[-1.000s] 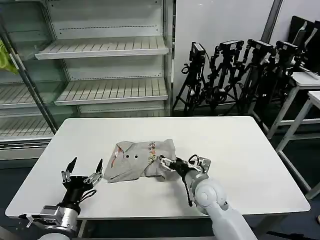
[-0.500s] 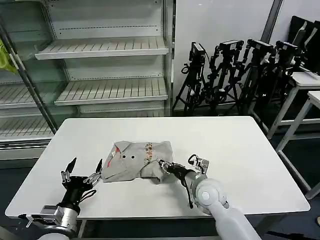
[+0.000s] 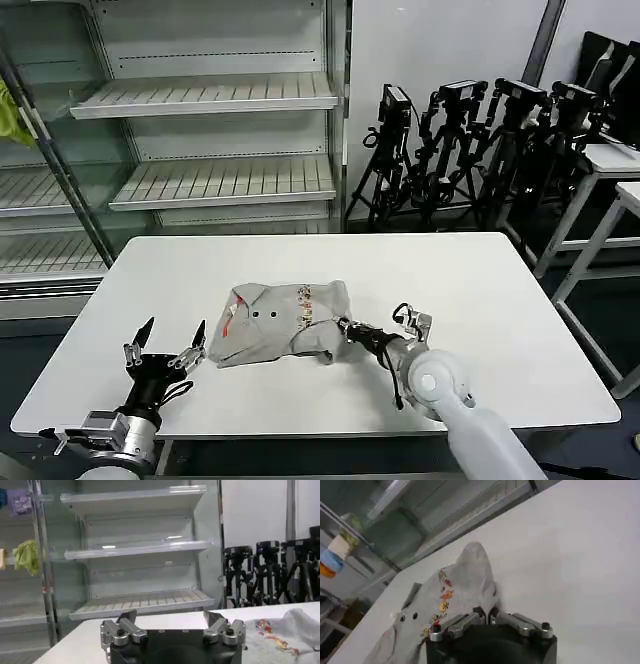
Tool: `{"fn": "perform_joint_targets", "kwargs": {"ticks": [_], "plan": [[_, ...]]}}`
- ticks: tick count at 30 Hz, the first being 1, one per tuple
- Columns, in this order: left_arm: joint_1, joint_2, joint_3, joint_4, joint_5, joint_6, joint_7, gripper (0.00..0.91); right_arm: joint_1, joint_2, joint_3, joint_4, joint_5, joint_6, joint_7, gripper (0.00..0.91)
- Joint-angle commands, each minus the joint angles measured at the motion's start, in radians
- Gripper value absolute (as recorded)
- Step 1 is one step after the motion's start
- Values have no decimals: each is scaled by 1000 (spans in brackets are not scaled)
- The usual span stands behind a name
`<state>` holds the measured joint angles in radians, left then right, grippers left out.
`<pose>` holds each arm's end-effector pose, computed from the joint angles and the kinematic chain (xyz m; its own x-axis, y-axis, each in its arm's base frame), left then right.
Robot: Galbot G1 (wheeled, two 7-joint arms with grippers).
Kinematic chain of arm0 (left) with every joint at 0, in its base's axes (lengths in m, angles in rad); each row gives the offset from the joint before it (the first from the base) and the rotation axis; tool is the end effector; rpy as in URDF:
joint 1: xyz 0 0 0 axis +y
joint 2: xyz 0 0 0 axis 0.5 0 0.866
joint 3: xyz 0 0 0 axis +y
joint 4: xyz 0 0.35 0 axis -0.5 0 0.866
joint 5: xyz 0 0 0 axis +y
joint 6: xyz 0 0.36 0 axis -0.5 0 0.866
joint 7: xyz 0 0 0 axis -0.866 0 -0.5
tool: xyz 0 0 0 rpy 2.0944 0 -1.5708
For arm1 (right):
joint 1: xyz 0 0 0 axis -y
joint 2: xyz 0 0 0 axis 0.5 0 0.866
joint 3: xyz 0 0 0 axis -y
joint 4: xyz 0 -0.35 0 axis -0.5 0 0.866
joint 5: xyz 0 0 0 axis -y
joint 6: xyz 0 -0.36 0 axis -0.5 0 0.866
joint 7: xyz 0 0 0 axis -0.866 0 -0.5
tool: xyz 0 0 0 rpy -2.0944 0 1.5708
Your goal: Fold and organize the clothes.
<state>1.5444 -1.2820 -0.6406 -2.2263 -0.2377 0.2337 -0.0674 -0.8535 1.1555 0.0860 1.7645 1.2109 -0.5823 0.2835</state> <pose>0.1939 0.0691 -0.2368 -0.9978 0.0012 0.0659 0.0064 0.9968 0.0793 0.3751 0.0237 -0.2497 -0.7182 -0.5514 0.4243 -0.2589 0.7779 0.5726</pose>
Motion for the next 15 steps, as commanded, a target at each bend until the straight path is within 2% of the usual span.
{"fn": "perform_joint_targets", "kwargs": {"ticks": [1,7,12,13,14,15], "plan": [[1,0,5,0,0,2,1,907,-6,-134,33,7,40,-2,-71,0],[1,1,13,-2,0,4,3,907,-44,-227,97,13,48,-2,-111,0],[2,0,22,-7,1,7,4,907,-56,-253,136,-5,33,-3,-127,0],[2,-1,23,-8,1,8,4,907,-58,-253,141,-6,18,-3,-131,343],[2,-1,24,-8,1,8,4,907,-60,-252,144,-6,10,-3,-134,766],[1,-2,25,-9,1,8,4,907,-64,-245,152,-2,-8,-2,-139,907]]}}
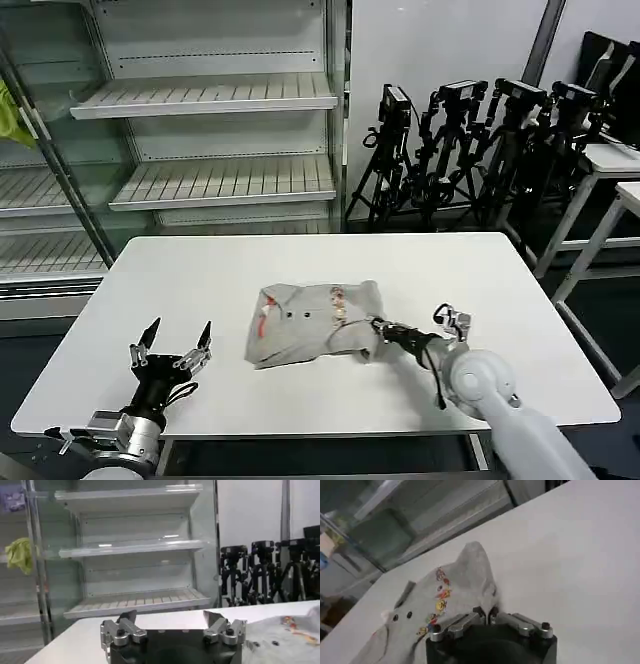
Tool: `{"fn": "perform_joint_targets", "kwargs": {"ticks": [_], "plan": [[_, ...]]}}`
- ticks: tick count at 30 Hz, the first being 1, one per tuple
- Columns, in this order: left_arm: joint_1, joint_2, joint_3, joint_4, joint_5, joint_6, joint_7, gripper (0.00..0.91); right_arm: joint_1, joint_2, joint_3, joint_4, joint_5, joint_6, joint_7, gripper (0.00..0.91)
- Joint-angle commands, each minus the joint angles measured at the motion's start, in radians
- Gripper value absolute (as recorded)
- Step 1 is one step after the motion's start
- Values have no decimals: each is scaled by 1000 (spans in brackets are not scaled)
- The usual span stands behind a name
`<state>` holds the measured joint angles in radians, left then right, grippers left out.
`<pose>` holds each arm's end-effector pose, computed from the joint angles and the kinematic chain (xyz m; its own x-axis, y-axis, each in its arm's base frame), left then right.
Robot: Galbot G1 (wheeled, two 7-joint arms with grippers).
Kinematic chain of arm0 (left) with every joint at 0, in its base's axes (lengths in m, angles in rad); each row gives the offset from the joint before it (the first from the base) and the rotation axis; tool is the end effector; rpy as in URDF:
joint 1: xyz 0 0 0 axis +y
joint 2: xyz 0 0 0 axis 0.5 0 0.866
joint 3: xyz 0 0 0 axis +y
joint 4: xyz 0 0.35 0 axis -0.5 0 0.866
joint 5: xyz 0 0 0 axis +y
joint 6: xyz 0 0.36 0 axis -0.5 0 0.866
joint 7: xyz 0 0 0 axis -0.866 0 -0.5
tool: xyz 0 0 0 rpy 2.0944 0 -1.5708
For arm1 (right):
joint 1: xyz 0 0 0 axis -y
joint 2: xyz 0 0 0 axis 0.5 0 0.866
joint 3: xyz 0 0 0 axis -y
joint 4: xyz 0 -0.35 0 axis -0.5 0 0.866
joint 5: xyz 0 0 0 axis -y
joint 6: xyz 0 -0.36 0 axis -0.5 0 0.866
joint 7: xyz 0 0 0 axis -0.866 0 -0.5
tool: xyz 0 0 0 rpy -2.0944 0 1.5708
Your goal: Fold and organize the clothes.
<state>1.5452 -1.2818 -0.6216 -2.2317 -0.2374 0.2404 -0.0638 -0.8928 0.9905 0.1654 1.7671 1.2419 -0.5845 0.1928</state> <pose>0.1932 0.0634 -0.2368 -0.9970 0.0225 0.0737 0.0277 0.9971 0.0710 0.3732 -0.0499 -0.2474 -0.7369 -0.5047 0.4498 -0.2454 0.8197 0.5176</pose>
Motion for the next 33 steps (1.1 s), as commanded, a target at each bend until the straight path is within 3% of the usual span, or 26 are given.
{"fn": "perform_joint_targets", "kwargs": {"ticks": [1,5,8,13,14,18,21,26,33], "plan": [[1,-3,7,-5,1,2,1,907,-26,-73,77,0,-56,1,-48,907],[6,-5,8,-14,1,1,0,907,-40,-32,105,31,-138,7,-34,907],[14,-7,5,-27,-1,-2,-2,907,-65,-3,133,75,-244,65,-8,907],[39,-22,7,-58,-2,-18,-11,907,-225,60,204,208,-817,283,37,907],[43,-29,8,-63,-1,-20,-11,907,-264,75,220,242,-892,308,54,907],[58,-41,20,-78,16,-25,-10,907,-400,143,277,343,-1075,375,109,907],[59,-47,25,-76,40,-39,-10,907,-505,179,293,382,-1207,425,110,907],[75,-59,29,-105,46,-41,-9,907,-600,215,297,455,-1242,456,124,907],[92,-76,25,-108,59,-49,-8,907,-657,253,308,492,-1223,473,113,907]]}}
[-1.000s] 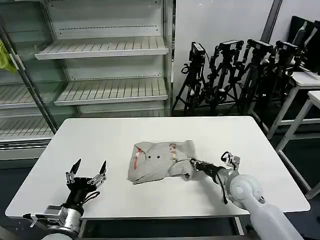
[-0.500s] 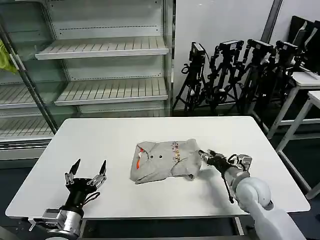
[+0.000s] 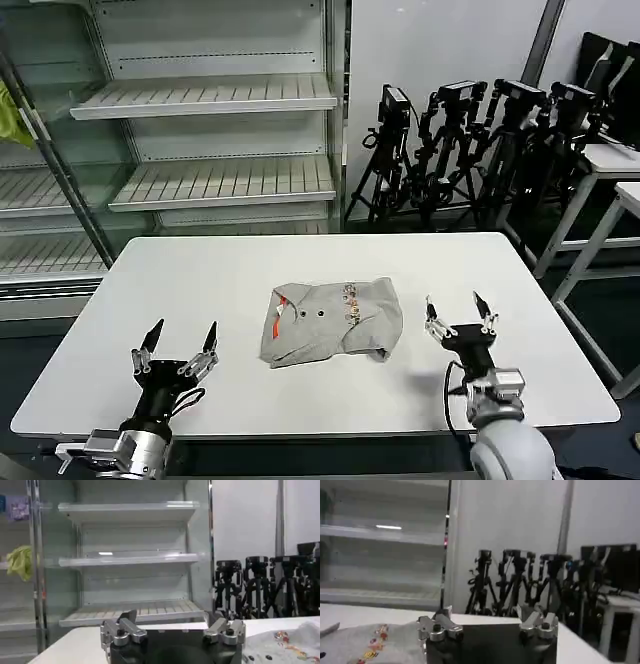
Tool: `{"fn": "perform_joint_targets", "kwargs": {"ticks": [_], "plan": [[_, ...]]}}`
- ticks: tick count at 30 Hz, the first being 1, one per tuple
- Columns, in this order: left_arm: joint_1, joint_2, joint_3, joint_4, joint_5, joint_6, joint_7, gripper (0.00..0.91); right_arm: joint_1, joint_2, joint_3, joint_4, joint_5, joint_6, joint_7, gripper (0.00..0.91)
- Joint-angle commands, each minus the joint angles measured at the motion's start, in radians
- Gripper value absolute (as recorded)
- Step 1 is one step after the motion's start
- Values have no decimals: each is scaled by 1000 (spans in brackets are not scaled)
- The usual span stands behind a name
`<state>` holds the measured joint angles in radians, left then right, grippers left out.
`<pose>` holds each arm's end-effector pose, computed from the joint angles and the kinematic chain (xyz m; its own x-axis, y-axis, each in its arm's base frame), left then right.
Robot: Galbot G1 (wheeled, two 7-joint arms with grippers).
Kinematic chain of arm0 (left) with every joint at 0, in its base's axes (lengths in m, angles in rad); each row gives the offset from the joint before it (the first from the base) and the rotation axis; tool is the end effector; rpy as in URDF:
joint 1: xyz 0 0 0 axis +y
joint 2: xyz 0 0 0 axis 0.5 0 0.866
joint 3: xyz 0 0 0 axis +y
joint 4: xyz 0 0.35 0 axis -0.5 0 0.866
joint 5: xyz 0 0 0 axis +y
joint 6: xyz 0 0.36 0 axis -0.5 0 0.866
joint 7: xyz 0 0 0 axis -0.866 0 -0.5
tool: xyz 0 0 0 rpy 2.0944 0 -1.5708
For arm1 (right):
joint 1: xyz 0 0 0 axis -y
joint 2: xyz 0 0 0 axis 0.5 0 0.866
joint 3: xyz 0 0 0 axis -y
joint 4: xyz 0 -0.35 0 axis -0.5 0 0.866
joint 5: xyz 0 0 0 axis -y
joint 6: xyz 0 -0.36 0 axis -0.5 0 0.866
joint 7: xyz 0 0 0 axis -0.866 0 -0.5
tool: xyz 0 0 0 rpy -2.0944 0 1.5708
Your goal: Fold and organize the clothes.
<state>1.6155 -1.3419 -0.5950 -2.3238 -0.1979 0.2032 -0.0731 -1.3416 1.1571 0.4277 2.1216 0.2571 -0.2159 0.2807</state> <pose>0.1687 0.0418 -0.2226 -0.9995 0.0258 0.0198 0.0265 0.9989 0.0381 0.2459 -0.0381 -0.2415 -1.0000 0.0089 0.0006 0.0087 0.9933 -0.1150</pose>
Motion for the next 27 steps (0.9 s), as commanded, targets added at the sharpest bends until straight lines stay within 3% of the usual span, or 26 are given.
{"fn": "perform_joint_targets", "kwargs": {"ticks": [1,27], "plan": [[26,-15,-3,-15,20,-15,2,907,-219,92,45,144,-238,105,24,907],[78,-71,-5,-21,71,-37,23,907,-181,86,15,140,-218,68,39,907]]}}
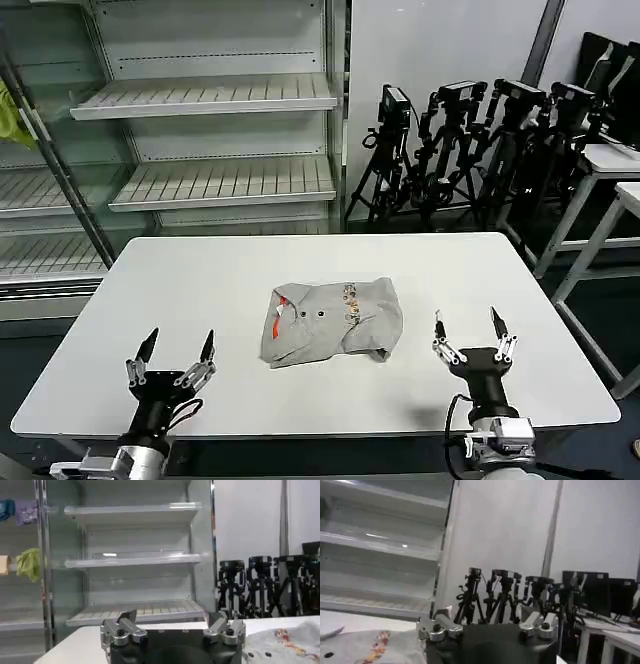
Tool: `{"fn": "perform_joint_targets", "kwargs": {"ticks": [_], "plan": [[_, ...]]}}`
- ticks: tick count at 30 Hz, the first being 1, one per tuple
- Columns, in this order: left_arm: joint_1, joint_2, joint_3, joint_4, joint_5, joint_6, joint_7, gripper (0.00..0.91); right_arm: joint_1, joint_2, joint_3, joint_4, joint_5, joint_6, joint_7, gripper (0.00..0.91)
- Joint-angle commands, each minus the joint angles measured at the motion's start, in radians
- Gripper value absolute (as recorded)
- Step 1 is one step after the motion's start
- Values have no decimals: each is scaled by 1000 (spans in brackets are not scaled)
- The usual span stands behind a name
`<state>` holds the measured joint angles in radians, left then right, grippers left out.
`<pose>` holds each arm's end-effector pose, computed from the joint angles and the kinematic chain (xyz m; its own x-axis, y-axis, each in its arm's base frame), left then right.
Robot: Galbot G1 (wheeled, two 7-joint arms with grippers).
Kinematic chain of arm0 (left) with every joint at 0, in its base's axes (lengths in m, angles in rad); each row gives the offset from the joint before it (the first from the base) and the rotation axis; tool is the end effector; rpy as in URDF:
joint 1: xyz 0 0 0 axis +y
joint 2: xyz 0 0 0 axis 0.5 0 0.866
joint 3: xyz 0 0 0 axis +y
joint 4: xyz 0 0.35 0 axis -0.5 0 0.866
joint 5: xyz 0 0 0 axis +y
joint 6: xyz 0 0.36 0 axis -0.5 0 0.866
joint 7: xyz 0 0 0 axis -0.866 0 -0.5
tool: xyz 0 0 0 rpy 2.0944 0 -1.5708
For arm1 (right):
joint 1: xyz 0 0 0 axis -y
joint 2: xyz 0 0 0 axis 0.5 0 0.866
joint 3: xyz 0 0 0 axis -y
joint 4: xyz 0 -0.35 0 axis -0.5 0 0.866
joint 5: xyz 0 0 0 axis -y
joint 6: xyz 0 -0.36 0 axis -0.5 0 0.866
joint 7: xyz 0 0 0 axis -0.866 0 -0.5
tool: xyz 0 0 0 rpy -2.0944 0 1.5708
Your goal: Fold and organize the clothes.
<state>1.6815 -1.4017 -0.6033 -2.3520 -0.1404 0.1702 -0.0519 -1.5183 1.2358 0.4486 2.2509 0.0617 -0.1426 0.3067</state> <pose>0.1509 0.0363 -0.2249 -0.9998 0.0040 0.0199 0.0049 0.9989 0.0456 0.1926 -0.0208 -0.2368 -0.9949 0.0614 -0.0803 0.0753 0.9802 -0.1832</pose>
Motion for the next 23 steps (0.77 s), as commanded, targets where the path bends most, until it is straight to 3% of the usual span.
{"fn": "perform_joint_targets", "kwargs": {"ticks": [1,23], "plan": [[11,-13,3,9,14,-5,2,907,-2,7,-5,9,-20,-7,15,907],[28,-17,8,0,20,-12,4,907,1,23,20,28,54,-88,45,907]]}}
